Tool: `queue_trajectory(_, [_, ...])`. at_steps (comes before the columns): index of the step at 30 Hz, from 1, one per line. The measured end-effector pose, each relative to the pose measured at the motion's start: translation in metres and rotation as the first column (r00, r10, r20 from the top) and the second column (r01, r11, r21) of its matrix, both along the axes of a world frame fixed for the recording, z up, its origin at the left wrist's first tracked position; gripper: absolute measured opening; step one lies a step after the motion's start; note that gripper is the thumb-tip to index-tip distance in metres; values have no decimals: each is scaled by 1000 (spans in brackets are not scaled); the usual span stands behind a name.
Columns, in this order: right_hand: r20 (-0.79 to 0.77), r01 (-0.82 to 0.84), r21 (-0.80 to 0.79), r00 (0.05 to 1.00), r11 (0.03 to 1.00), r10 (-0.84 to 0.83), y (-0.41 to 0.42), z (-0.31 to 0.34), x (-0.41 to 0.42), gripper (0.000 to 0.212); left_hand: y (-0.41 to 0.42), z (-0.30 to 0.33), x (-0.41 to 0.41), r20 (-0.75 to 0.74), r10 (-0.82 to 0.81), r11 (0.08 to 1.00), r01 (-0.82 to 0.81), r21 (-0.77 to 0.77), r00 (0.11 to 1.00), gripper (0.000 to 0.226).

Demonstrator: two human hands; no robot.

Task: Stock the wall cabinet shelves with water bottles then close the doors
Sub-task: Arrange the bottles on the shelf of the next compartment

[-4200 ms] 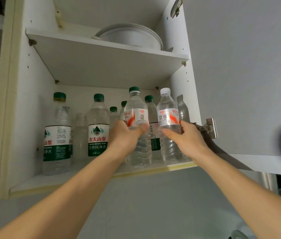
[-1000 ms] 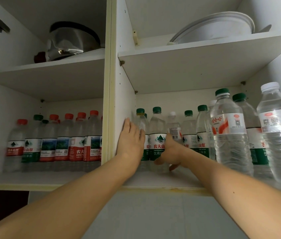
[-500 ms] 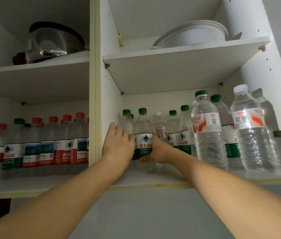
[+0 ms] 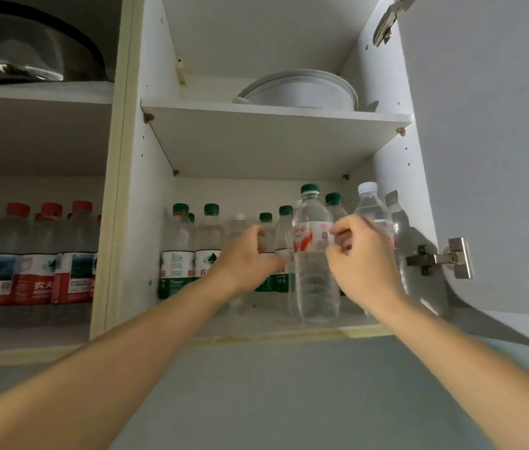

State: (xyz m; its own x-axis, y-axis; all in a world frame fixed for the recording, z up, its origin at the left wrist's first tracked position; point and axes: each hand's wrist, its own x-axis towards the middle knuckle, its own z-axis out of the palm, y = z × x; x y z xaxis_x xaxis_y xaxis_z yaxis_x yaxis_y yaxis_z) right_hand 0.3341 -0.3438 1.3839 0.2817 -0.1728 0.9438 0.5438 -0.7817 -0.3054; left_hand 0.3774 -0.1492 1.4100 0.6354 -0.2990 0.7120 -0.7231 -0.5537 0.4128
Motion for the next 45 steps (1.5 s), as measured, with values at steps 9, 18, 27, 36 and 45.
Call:
queue_trajectory(9, [91, 91, -48, 992, 995, -86, -29, -24, 16, 40, -80, -21, 15, -168, -129, 972, 91, -215, 977, 86])
queue_trajectory(18, [-296, 43, 273, 954, 961, 42, -59, -35, 25, 84, -58, -14, 16, -216, -165, 968, 116, -224, 962, 68])
queue_trajectory(27, [-269, -259, 273, 904, 927, 332, -49, -41, 14, 67, -1, -3, 23, -251, -136, 987, 108, -121, 958, 41])
queue_trajectory(36, [-362, -454, 213, 786, 865, 501, 7, -32, 27, 63, 31, 0, 26, -250, -30, 996, 8, -90, 968, 44])
queue_trajectory(45, [-472, -626, 328, 540, 707, 697, 44, -14, 66, 84, 51, 4, 29, -257, 62, 995, -78, -56, 964, 43])
